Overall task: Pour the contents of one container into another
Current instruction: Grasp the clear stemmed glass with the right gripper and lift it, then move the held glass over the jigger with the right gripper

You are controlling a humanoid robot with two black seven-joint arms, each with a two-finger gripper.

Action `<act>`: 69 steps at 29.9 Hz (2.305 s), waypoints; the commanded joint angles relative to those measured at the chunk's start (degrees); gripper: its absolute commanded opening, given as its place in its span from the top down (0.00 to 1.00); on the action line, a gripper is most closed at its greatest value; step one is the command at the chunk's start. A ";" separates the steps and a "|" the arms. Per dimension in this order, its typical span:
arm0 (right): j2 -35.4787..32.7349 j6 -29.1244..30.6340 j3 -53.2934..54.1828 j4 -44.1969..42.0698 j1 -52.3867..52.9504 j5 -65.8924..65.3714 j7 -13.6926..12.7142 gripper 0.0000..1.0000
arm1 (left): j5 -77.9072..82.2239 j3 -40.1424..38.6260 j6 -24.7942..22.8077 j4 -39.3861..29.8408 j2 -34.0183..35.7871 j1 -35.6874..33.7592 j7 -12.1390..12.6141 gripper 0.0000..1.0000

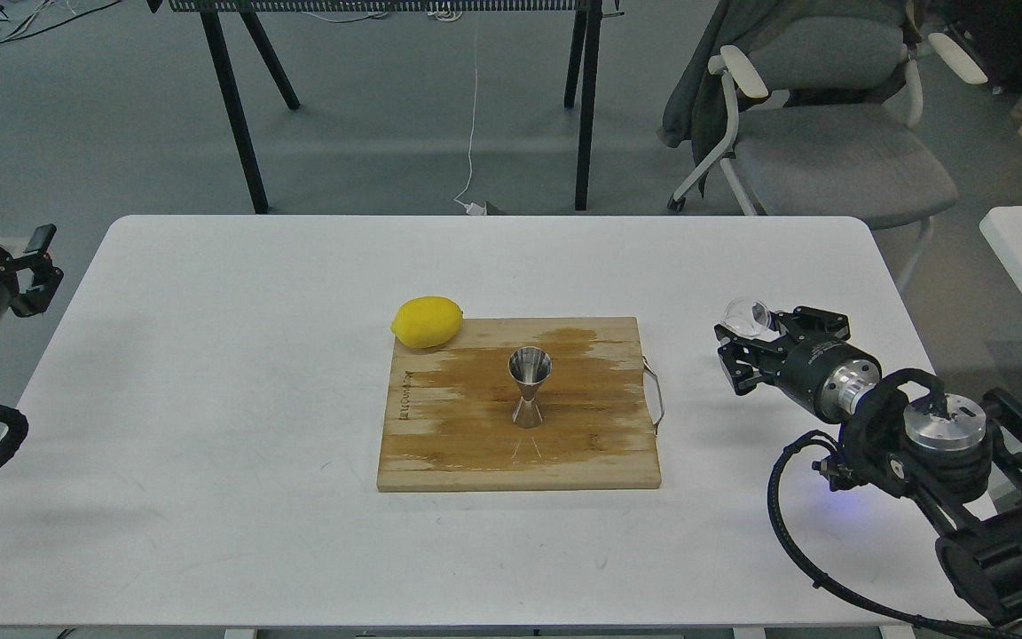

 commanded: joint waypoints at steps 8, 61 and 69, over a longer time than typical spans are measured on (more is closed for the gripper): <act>-0.28 -0.11 -14.25 6.05 18.17 -8.98 -0.66 0.68 | 0.04 0.02 0.00 -0.01 -0.16 0.09 0.00 0.11; 2.80 1.91 -42.75 5.00 29.17 -37.02 -0.93 0.68 | 0.04 0.11 0.00 0.08 -3.06 0.09 0.00 0.11; 2.80 2.17 -43.37 4.82 29.35 -40.09 -0.93 0.68 | 0.13 0.11 0.00 0.52 -3.06 0.09 0.00 0.11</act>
